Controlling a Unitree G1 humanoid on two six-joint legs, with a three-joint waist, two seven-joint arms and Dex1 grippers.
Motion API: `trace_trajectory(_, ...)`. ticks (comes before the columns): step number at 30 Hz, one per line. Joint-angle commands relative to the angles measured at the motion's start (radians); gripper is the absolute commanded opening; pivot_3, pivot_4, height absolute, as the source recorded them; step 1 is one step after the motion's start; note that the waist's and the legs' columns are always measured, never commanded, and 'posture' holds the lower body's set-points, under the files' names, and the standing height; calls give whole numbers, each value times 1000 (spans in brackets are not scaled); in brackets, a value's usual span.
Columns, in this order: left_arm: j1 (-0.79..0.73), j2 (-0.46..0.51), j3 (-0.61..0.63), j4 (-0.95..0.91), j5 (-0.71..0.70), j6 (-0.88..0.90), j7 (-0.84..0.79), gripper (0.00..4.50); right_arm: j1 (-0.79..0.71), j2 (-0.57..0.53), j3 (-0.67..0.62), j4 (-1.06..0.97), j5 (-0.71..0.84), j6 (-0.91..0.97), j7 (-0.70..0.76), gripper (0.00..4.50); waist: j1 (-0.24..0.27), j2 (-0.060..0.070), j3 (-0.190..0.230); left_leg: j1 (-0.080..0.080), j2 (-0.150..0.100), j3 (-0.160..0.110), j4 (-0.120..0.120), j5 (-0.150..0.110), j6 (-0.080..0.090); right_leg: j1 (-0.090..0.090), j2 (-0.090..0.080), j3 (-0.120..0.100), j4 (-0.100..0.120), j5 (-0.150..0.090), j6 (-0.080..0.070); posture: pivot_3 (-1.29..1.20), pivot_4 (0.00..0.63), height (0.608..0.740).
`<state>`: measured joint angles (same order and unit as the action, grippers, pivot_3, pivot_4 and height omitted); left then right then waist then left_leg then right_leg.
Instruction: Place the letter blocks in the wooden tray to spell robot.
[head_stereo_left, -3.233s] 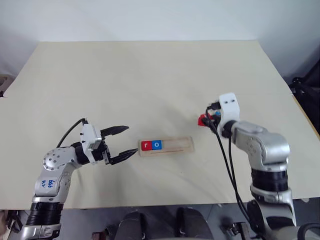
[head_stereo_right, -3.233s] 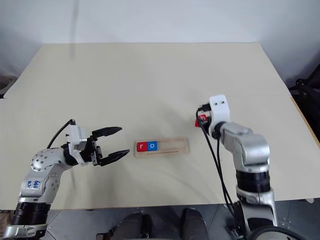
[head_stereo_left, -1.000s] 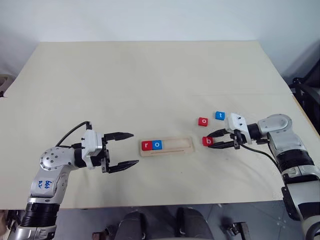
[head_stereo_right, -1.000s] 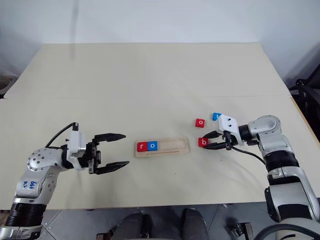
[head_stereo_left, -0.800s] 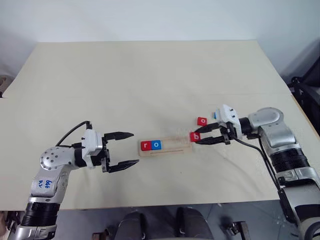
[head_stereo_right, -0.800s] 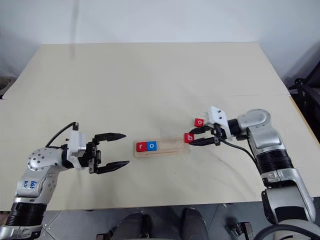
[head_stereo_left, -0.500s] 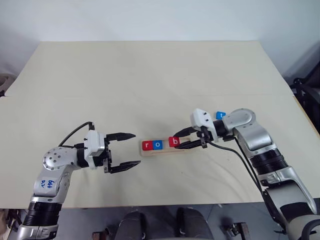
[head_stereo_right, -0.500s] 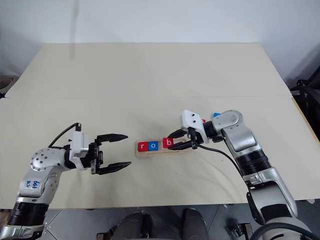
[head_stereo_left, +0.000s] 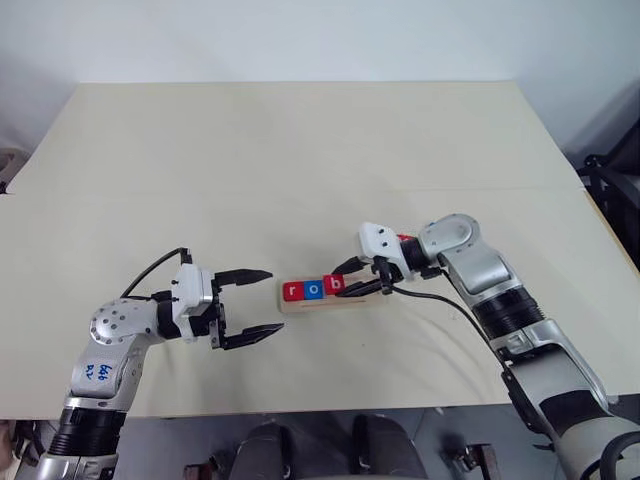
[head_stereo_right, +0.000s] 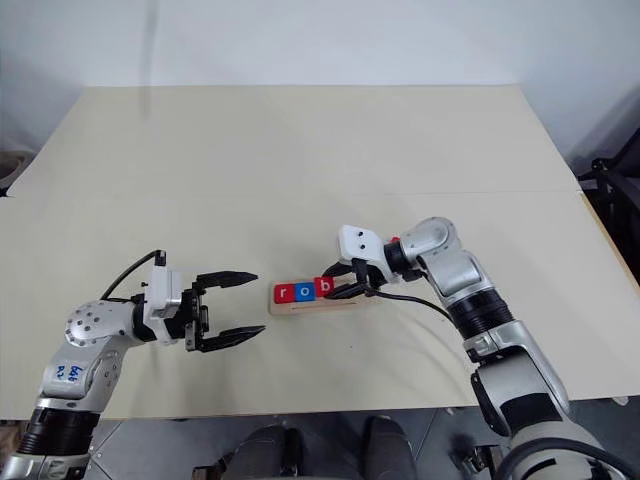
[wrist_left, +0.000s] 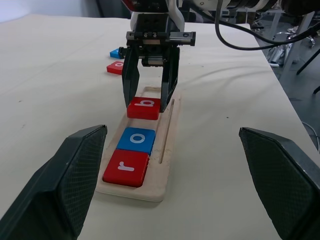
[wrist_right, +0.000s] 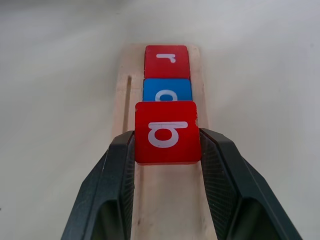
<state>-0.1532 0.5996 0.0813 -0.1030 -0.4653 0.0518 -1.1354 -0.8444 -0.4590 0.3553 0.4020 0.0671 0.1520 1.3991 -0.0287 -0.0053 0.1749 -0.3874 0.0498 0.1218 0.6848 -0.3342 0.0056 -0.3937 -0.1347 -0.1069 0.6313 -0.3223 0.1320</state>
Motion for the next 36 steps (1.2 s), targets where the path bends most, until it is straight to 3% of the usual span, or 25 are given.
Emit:
trace_trajectory(1, 8, 0, 11, -29, -6, -15, 10, 4500, -22, 3, -4, 10, -6, -17, 2, 2222, 1, 0, 0, 0, 0, 0, 0, 0, 0, 0, 0, 0, 0, 0, 0, 0, 150, 740)
trace_trajectory(7, 6, 0, 9, -33, -9, -13, 17, 4500, -15, -5, -14, -1, 2, -3, 20, 4287, 0, 0, 0, 0, 0, 0, 0, 0, 0, 0, 0, 0, 0, 0, 0, 0, 150, 740)
trace_trajectory(8, 5, 0, 9, -34, -10, -12, 18, 4500, -14, -12, -26, -11, 11, -1, 23, 4467, -1, 0, 0, 0, 0, 0, 0, 0, 0, 0, 0, 0, 0, 0, 0, 0, 150, 740)
trace_trajectory(13, -1, -3, 4, -32, -11, -9, 22, 4500, 31, -88, -103, -103, 69, 31, 29, 4467, 4, 0, 0, 0, 0, 0, 0, 0, 0, 0, 0, 0, 0, 0, 0, 0, 150, 740)
trace_trajectory(17, -8, -10, -6, -21, -10, -11, 20, 4500, 199, -197, -230, -276, 157, 88, -5, 4467, 17, 0, 0, -1, -1, -1, 0, 0, 0, 1, -1, -1, -2, 0, 0, 0, 150, 740)
trace_trajectory(21, -21, -18, -19, 8, -7, -16, 9, 4500, 434, -261, -423, -420, 214, 79, -128, 4467, 27, 0, 0, 0, -1, 0, 0, 0, 0, 1, 0, -1, -2, 0, 0, 0, 150, 740)
trace_trajectory(24, -41, -27, -22, 35, -6, -17, 9, 4500, 600, -213, -594, -499, 273, -14, -244, 4467, 30, 0, 0, 0, -1, 1, 0, 0, 0, 1, 0, -1, -2, 0, 0, 0, 150, 740)
trace_trajectory(29, -85, -36, -15, 95, -10, -1, 12, 4500, 877, -160, -779, -634, 340, 27, -395, 4467, 31, 0, 0, 0, -1, 1, 0, 0, 0, 2, 0, 0, -1, 0, 0, 0, 150, 740)
trace_trajectory(33, -111, -34, -5, 132, -17, 16, 10, 4500, 1097, -116, -876, -704, 387, 41, -446, 4467, 38, 0, 0, 0, -1, 1, -1, 0, 0, 2, 1, -1, -2, 0, 0, 0, 150, 740)
trace_trajectory(36, -128, -31, -6, 156, -7, 3, -1, 4500, 1156, -95, -903, -720, 390, 9, -490, 4467, 32, 0, 0, 1, -1, 1, -1, 0, 0, 2, 1, 1, -3, 0, 0, 0, 150, 740)
